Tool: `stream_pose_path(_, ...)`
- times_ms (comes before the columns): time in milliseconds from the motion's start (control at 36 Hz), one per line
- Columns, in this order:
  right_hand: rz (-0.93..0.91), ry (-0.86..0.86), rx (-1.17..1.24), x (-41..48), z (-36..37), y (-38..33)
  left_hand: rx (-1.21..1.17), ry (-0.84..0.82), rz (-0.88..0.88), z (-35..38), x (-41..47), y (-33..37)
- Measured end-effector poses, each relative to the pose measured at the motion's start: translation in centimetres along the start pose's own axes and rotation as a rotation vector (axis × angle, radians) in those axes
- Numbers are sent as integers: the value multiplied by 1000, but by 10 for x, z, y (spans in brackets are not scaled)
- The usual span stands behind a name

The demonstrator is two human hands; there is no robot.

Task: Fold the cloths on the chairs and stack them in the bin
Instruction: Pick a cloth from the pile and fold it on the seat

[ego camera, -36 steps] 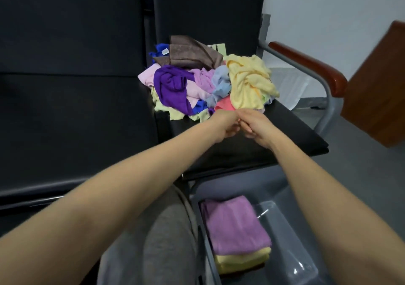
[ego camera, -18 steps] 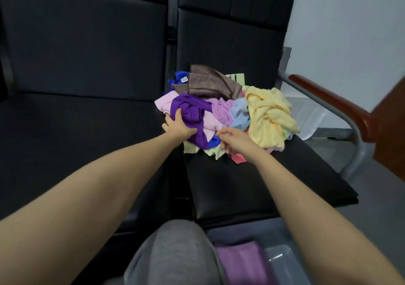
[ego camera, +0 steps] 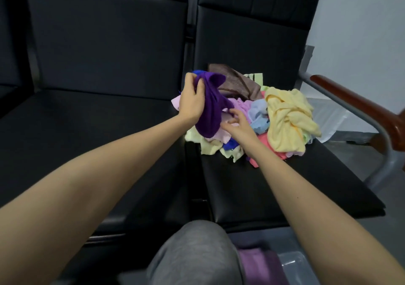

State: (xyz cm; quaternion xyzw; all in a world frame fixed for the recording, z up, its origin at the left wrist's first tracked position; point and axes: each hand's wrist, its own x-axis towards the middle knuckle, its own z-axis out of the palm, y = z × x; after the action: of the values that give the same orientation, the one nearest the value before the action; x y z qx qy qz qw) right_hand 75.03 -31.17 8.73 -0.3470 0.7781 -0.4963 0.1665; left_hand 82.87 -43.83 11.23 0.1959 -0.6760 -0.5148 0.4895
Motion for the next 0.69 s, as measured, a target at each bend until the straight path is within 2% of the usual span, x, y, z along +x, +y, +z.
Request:
stream_pose_path(83,-130,-82,31,-5,6,-18,40,4,92,-8,-1,18)
stream_pose_path(139,-145,-153,81,-9,13,-32,45,5,122,-14,0,27)
stream_pose_path(194,-148,-153,130,-11,20,-44,33,7,98,-21,3,34)
stream_pose_path(278,-154,-112,156,-14,32,-60,2,-28,-59,-36,11,42)
stream_pose_path(417,-147,-245,259,-23,55,-83,-59,-155,-364,-76,19,42)
stream_pose_path(528,-154,-174,283,-24,84,-96,-72,-250,-506,-111,10,45)
stream_pose_path(611,-123,-116,321,-24,118,-100,-185,-321,-650,-142,2,38)
stream_pose_path(694,-94,-47,272,-24,158,-90,28,-307,-667,-172,-14,27)
